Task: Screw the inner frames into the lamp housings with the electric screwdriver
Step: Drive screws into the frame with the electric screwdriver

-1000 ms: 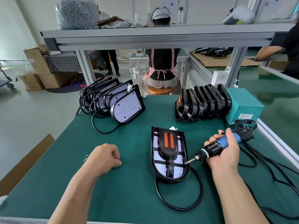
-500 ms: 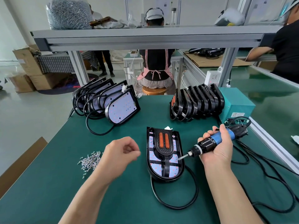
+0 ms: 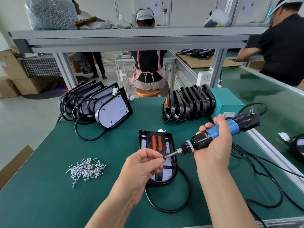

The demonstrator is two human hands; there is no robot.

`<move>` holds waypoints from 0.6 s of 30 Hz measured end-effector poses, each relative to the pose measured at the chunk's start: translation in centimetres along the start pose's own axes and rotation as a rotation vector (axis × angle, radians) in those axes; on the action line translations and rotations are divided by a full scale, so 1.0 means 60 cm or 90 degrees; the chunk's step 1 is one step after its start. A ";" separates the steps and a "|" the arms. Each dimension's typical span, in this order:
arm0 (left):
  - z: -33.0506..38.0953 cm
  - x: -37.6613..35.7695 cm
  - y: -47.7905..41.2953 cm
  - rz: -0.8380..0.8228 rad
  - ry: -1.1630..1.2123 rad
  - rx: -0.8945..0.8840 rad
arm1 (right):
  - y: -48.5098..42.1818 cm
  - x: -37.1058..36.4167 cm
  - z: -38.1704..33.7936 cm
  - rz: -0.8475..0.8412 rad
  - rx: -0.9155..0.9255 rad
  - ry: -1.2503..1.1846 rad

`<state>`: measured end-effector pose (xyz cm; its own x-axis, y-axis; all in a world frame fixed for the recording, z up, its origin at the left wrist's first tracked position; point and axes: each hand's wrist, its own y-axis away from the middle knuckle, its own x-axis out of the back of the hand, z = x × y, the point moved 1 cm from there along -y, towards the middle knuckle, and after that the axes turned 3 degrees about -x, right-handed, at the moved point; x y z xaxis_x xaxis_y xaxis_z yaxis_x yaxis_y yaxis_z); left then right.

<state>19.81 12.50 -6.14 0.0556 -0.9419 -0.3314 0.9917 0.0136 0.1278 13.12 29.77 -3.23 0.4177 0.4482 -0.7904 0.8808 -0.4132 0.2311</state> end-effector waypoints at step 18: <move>-0.020 0.001 -0.002 0.012 -0.034 -0.046 | 0.003 0.003 0.006 0.002 0.021 0.021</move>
<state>19.84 12.86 -7.26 0.0703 -0.9579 -0.2783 0.9964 0.0542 0.0653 13.28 29.48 -3.51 0.4276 0.4733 -0.7701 0.8722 -0.4398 0.2140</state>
